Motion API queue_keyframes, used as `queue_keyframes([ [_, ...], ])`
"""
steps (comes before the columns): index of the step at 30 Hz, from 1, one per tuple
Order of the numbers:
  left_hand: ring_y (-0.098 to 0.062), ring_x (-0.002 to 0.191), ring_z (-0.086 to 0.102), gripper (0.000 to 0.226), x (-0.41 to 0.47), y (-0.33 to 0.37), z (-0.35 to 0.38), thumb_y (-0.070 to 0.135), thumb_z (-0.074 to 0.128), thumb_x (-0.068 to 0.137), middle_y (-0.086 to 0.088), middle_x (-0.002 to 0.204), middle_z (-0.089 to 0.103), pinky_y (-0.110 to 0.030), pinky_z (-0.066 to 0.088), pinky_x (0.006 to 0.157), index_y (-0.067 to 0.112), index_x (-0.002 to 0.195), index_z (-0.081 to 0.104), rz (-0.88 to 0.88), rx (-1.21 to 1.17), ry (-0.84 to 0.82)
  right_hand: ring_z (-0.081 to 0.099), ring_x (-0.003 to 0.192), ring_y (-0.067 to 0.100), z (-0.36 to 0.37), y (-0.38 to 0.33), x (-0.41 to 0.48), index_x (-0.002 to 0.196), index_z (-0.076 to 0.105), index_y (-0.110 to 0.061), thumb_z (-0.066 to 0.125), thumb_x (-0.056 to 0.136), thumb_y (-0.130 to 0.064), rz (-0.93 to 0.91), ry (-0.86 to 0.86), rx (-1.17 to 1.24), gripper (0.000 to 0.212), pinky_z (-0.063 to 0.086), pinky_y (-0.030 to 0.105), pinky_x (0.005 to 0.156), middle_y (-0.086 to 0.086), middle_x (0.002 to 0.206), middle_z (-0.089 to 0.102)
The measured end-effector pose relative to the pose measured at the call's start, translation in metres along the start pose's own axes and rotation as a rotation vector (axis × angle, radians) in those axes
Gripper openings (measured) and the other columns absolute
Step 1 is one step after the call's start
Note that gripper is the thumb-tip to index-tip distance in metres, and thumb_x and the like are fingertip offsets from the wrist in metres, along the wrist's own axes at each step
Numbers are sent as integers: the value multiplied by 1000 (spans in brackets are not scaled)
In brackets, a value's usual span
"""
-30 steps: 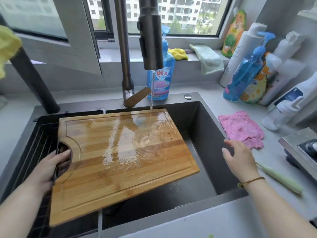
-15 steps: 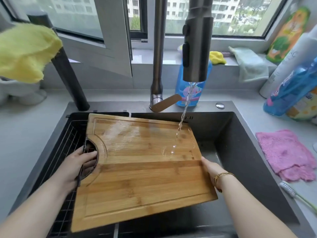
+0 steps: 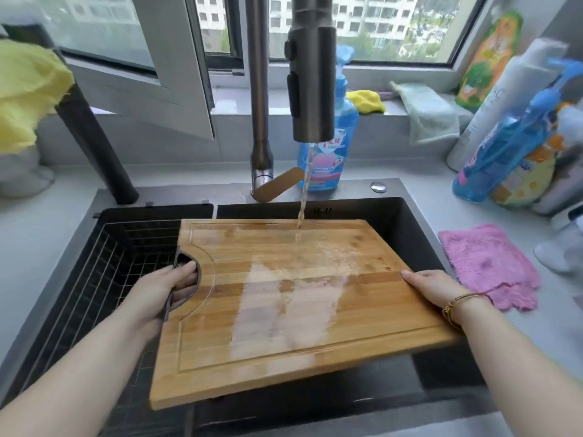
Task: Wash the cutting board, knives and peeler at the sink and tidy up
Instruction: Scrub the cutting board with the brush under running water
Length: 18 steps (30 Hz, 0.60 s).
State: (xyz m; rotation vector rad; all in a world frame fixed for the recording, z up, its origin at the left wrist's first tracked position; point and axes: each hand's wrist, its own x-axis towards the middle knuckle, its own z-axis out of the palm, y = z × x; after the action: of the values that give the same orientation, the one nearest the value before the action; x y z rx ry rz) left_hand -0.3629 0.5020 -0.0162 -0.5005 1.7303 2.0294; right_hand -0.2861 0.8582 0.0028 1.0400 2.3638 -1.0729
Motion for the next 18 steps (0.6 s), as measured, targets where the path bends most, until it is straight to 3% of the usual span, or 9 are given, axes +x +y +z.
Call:
queue_keyframes([
  [4, -12, 45, 65, 20, -11, 0, 8, 18, 52, 90, -5, 56, 69, -20, 52, 41, 2, 84, 61, -78, -15, -54, 53, 110, 30, -23, -1, -15, 118, 59, -4, 45, 95, -36, 18, 48, -122, 42, 37, 29, 93, 14, 124, 57],
  [11, -12, 43, 63, 25, -23, -6, 22, 15, 49, 93, -5, 53, 67, -20, 52, 41, 1, 76, 61, -147, -45, -120, 44, 124, 31, -56, -5, -40, 127, 52, -2, 46, 93, -40, 11, 140, -245, 51, 30, 29, 100, 16, 136, 48],
  [13, -10, 40, 60, 39, -24, -6, 26, 14, 48, 93, -4, 47, 62, -16, 50, 41, 5, 59, 65, -148, 5, -159, 42, 127, 31, -63, -6, -47, 127, 52, -2, 45, 94, -35, -5, 165, -253, 47, 30, 28, 100, 16, 139, 45],
  [15, -8, 33, 51, 58, -26, -9, 32, 15, 48, 93, 0, 40, 51, -13, 45, 37, 10, 35, 57, -168, 78, -185, 39, 129, 31, -71, -8, -53, 129, 50, -1, 45, 95, -31, -7, 194, -264, 46, 30, 27, 99, 16, 141, 42],
  [18, -10, 35, 47, 64, -28, -18, 40, 14, 50, 92, -2, 40, 43, -12, 41, 35, 13, 28, 48, -201, 165, -194, 37, 131, 31, -79, -10, -64, 130, 48, -1, 41, 97, -28, -7, 220, -289, 43, 29, 26, 99, 16, 143, 40],
])
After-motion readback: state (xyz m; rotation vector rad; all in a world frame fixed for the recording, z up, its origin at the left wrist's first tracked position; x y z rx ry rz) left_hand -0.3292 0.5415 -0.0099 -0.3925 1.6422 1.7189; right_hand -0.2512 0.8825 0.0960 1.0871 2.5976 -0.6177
